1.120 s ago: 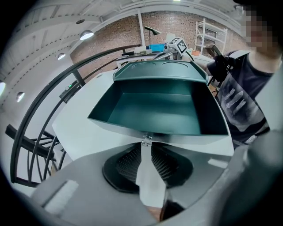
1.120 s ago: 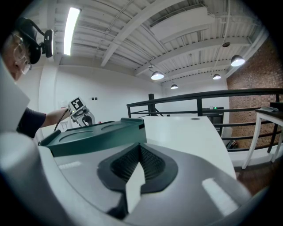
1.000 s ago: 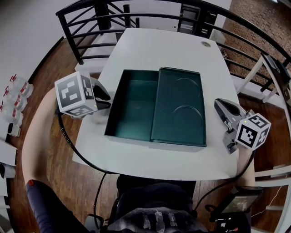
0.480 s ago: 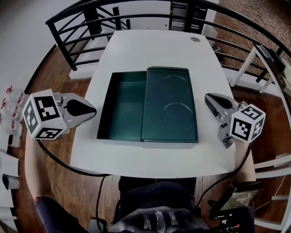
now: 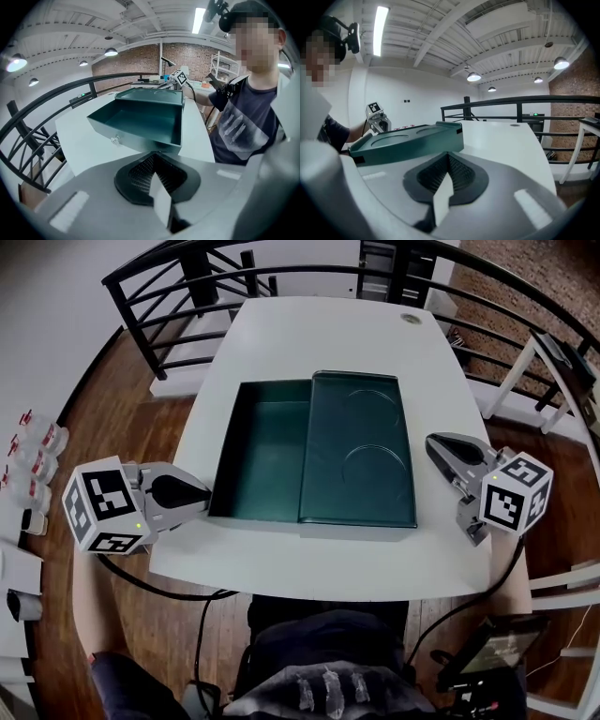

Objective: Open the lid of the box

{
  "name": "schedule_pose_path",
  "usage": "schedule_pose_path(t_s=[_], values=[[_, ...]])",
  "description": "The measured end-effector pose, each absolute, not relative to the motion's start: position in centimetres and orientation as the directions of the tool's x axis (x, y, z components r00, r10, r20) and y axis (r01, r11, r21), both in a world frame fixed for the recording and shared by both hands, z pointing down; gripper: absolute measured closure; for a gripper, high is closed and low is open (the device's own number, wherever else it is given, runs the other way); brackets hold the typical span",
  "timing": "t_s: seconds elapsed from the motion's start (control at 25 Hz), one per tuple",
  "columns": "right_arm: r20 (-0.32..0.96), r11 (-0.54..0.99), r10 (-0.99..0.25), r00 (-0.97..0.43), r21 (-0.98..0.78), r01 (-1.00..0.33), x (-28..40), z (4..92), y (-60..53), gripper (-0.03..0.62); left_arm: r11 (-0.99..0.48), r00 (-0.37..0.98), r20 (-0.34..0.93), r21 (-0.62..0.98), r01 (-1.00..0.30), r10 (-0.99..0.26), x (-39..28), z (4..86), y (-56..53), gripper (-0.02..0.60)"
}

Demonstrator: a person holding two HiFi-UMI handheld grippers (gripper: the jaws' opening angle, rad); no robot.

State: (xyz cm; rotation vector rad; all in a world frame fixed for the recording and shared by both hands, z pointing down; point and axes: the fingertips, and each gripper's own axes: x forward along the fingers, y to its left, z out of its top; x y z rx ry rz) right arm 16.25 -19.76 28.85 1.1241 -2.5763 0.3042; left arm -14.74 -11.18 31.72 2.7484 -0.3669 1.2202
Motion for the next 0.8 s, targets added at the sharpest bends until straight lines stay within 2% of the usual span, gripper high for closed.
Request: schedule_pose_path(t_s=[0.8], values=[[0.393, 0.665, -0.672, -0.627, -0.053, -0.745, 16.1, 29.0, -19.4, 0.591, -0.962, 0.633, 0.760, 0.041, -0.270, -0.146, -14.7, 33.8, -11.2, 0.565]])
